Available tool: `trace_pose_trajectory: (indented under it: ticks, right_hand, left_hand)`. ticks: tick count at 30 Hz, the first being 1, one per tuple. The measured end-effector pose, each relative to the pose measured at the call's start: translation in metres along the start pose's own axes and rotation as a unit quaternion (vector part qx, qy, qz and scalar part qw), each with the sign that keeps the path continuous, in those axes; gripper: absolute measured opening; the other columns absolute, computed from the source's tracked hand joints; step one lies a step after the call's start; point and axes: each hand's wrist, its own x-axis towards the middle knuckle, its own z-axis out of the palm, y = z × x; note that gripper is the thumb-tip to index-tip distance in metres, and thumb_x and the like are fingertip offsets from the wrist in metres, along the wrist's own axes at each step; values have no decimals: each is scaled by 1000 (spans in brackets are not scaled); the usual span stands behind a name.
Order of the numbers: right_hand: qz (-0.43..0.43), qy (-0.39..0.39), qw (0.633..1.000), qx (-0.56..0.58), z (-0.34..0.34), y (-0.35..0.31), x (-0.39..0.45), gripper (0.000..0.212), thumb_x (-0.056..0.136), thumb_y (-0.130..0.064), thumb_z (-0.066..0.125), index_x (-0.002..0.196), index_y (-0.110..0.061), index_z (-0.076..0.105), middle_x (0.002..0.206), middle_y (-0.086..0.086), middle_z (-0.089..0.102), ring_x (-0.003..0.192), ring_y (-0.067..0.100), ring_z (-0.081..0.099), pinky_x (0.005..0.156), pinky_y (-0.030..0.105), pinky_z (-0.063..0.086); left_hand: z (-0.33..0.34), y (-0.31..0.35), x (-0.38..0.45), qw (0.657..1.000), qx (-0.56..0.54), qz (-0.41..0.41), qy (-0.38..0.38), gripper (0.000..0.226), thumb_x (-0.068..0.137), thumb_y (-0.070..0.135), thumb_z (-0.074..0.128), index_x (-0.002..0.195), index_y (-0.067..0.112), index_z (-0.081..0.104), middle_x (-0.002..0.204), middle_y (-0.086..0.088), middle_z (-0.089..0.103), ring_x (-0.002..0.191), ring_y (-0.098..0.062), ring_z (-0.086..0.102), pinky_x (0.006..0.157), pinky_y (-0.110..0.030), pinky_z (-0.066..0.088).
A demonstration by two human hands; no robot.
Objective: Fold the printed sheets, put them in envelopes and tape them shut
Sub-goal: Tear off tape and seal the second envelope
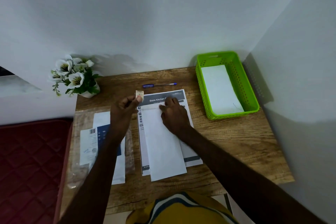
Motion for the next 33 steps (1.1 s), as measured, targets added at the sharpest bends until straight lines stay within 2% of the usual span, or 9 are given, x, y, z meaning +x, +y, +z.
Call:
trace_pose_trajectory:
  ticks: [4,7,11,15,19,21,23,26,33]
  right_hand:
    - [57,72,984,152,-14,-9,1,25,100,-23,61,115,-8,75,119,8,70,117,26,59,90,41,57]
    - [107,135,929,328,-30,-19,-3,25,97,-27,69,116,-11,77,112,3,73,108,17,64,83,35,57]
    - [106,103,872,467,-47,-28,-10,27,92,-24,76,117,-14,77,109,-2,70,98,12,66,71,25,56]
    - [102,93,861,490,-52,-31,-16,29,90,-27,78,117,-16,78,108,-6,69,97,12,65,71,18,54]
    - [94,87,856,502,-55,-33,-16,24,91,-23,78,114,-17,79,100,-15,65,96,12,63,71,30,61]
    - [84,89,862,492,-56,-32,-16,21,91,-22,77,112,-18,79,98,-18,63,96,8,62,72,24,58]
    - [77,94,869,479,-57,-32,-16,20,90,-21,77,110,-18,79,99,-15,64,97,5,61,74,14,51]
    - [76,96,876,466,-58,-32,-16,20,89,-19,78,108,-12,80,102,-2,68,100,10,63,72,16,51]
    - [96,93,882,451,-60,-36,-18,17,89,-20,79,103,-9,80,101,-3,69,95,10,61,78,16,51]
  left_hand:
    - [8,2,-13,1000,-2,-24,18,22,99,34,65,115,22,75,101,4,79,82,-13,75,62,-19,57]
    - [11,-1,-22,999,8,-33,29,27,100,34,63,121,21,73,109,9,76,92,-10,73,69,-19,60]
    - [14,-3,-33,999,10,-26,39,27,99,36,64,118,21,75,107,11,76,91,-9,73,65,-12,54]
    - [15,-3,-40,999,1,0,41,23,98,35,64,113,22,76,108,9,77,93,-9,73,68,-11,54]
    - [16,-4,-42,999,5,26,28,24,98,32,64,117,22,75,112,10,75,100,-8,72,77,-17,59]
    - [15,-5,-42,999,12,34,21,23,99,32,63,117,25,75,112,15,75,101,-7,71,78,-18,60]
    - [14,-5,-42,999,20,40,17,20,99,32,63,116,29,74,110,23,73,101,-5,71,78,-16,59]
    - [14,-4,-43,999,32,42,11,17,99,32,63,114,34,72,107,34,71,100,-1,70,77,-10,55]
    - [13,-6,-45,998,45,33,9,26,95,42,64,116,30,73,111,30,71,105,0,68,82,-12,56]
